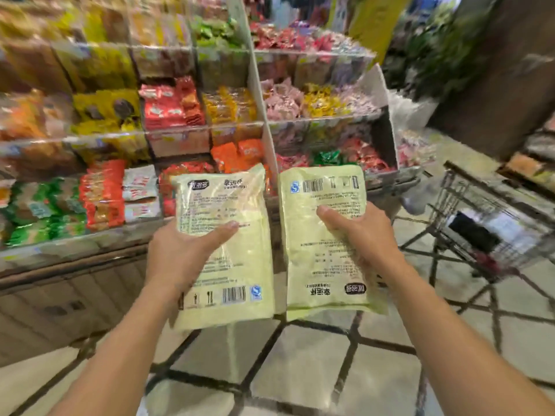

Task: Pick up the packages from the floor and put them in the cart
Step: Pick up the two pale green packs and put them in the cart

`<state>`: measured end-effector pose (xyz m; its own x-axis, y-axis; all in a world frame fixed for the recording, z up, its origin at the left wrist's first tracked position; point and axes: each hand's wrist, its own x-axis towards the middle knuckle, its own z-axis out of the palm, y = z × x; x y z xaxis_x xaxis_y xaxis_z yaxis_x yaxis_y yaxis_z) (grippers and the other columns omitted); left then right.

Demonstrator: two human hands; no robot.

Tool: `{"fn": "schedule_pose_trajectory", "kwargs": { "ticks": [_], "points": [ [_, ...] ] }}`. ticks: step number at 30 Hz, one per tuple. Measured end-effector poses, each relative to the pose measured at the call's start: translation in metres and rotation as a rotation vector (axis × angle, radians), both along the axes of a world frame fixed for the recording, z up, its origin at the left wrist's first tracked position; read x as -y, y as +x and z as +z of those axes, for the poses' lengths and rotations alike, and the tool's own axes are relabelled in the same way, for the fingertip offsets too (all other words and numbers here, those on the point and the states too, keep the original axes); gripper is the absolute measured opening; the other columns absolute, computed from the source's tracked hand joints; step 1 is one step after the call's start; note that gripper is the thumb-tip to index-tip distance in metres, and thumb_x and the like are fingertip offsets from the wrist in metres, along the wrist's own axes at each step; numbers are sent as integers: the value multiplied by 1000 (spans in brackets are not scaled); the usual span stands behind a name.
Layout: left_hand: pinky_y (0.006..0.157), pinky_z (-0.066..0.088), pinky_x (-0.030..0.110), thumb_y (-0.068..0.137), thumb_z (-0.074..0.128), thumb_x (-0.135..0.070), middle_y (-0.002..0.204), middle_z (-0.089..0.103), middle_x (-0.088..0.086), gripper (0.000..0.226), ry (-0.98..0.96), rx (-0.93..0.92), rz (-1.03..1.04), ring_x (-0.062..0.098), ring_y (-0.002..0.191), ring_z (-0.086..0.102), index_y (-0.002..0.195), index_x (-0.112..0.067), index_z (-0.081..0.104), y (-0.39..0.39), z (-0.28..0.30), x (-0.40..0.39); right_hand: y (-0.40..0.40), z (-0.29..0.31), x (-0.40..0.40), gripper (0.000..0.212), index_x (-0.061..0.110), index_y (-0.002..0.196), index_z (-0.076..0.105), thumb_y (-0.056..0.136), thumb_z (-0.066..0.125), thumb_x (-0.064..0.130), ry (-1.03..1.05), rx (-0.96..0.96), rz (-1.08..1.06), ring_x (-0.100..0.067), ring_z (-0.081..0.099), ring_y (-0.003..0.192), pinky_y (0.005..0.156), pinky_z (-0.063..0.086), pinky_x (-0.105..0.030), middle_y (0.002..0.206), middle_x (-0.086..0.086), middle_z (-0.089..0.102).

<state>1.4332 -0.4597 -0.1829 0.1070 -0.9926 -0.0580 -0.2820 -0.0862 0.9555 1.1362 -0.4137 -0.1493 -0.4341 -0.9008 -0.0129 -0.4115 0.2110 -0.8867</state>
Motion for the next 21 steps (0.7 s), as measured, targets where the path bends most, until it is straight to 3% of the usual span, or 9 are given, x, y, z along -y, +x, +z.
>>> {"fn": "schedule_pose_trajectory", "kwargs": {
  "ticks": [3, 6, 9, 13, 17, 21],
  "points": [
    [88, 61, 46, 53, 90, -69, 91, 80, -18, 49, -81, -14, -157, 13, 89, 78, 97, -51, 77, -67, 27, 4, -60, 28, -44, 32, 38, 100, 77, 76, 86, 57, -56, -44, -106, 1, 75, 88, 83, 60, -30, 92, 21, 80],
    [76, 58, 29, 66, 94, -49, 71, 73, -30, 26, -150, -23, -305, 1, 78, 74, 84, -37, 79, -143, 56, 1, -120, 53, -88, 29, 39, 99, 72, 79, 87, 52, -97, -67, -219, 5, 72, 84, 74, 56, -25, 89, 22, 77],
    [72, 59, 25, 67, 96, -34, 72, 76, -25, 29, -156, -69, -437, -3, 71, 74, 89, -30, 78, -223, 72, -9, -183, 69, -128, 31, 38, 100, 70, 78, 86, 52, -147, -82, -359, -3, 74, 87, 78, 59, -31, 91, 18, 76],
    [77, 61, 37, 62, 97, -48, 81, 80, -15, 35, -177, -42, -531, 10, 77, 76, 89, -33, 81, -333, 82, -19, -279, 78, -170, 39, 35, 105, 75, 74, 88, 57, -214, -66, -523, -8, 78, 86, 83, 63, -39, 92, 15, 80],
    [69, 52, 27, 65, 93, -51, 76, 74, -21, 29, -198, -18, -586, 3, 82, 71, 84, -37, 76, -444, 94, -38, -376, 82, -204, 49, 38, 103, 75, 66, 86, 67, -186, -88, -594, -9, 78, 86, 83, 65, -44, 92, 15, 81],
    [76, 48, 29, 64, 91, -56, 84, 70, -22, 39, -200, -14, -637, 7, 84, 67, 92, -36, 74, -543, 99, -59, -459, 85, -234, 59, 39, 99, 75, 53, 83, 75, -183, -64, -637, -12, 80, 83, 80, 65, -48, 89, 16, 81]
  ]
}}
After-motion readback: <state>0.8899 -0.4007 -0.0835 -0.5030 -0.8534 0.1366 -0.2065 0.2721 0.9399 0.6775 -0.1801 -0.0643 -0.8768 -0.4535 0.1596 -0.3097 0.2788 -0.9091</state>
